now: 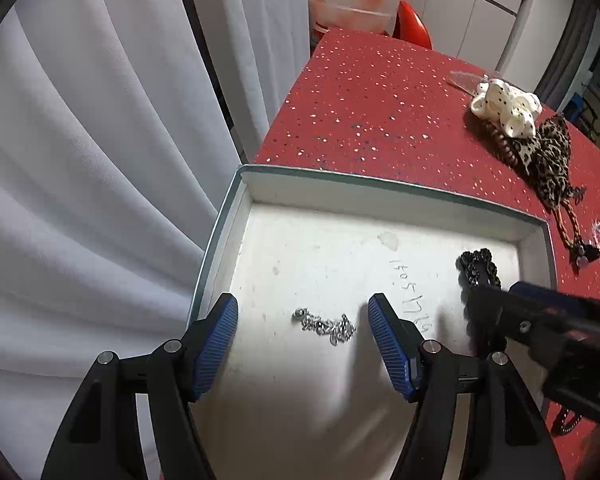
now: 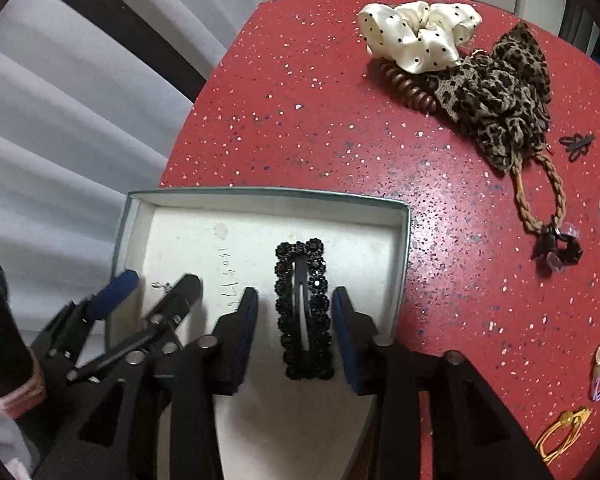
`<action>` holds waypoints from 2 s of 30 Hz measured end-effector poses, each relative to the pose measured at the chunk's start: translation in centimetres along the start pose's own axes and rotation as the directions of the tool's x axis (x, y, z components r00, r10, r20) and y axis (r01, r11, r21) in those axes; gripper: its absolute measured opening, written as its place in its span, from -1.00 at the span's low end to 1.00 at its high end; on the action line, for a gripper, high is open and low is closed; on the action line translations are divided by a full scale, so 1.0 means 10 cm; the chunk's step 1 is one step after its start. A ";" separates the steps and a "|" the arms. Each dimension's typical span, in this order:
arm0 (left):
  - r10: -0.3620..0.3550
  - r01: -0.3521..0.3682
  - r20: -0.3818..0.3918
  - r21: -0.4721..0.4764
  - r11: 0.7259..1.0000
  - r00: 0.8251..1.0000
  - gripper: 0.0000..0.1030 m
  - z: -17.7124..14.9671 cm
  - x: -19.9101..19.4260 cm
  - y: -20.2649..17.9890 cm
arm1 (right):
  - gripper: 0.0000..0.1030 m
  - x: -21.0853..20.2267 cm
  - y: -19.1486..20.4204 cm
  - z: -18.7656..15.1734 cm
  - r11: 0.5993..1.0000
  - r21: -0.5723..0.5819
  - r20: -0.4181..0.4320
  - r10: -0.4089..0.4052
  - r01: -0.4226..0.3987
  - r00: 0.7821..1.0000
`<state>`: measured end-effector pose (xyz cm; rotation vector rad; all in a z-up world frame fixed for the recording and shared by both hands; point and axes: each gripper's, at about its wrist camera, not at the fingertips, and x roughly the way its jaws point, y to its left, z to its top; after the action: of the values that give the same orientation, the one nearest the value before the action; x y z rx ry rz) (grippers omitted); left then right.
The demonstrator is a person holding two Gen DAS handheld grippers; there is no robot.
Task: Organize jewelry
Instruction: 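Open left tool over tray releasing brooch while right tool releases black clip, then move left tool toward black claw clip while right tool approaches silver star clip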
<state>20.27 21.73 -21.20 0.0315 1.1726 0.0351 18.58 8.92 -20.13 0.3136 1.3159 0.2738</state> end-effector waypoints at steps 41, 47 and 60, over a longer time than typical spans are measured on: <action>-0.076 0.085 -0.058 0.173 0.981 0.995 0.96 -0.68 -1.17 -0.61 | 0.75 -1.48 -1.10 -1.02 0.960 0.250 0.056 -0.145 0.126 0.988; -0.135 0.146 -0.065 0.213 0.966 0.989 0.96 -0.74 -1.36 -0.90 | 0.99 -1.70 -1.30 -1.27 0.953 0.246 0.067 -0.197 0.175 0.978; -0.181 0.195 -0.104 0.143 0.970 0.978 0.96 -0.60 -1.37 -1.53 | 0.99 -1.92 -2.16 -1.37 0.915 0.309 -0.001 -0.273 0.260 0.962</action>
<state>9.55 5.84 -11.57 0.0537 1.2623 -0.2232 1.21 -17.22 -13.99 0.3937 1.3420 -0.1716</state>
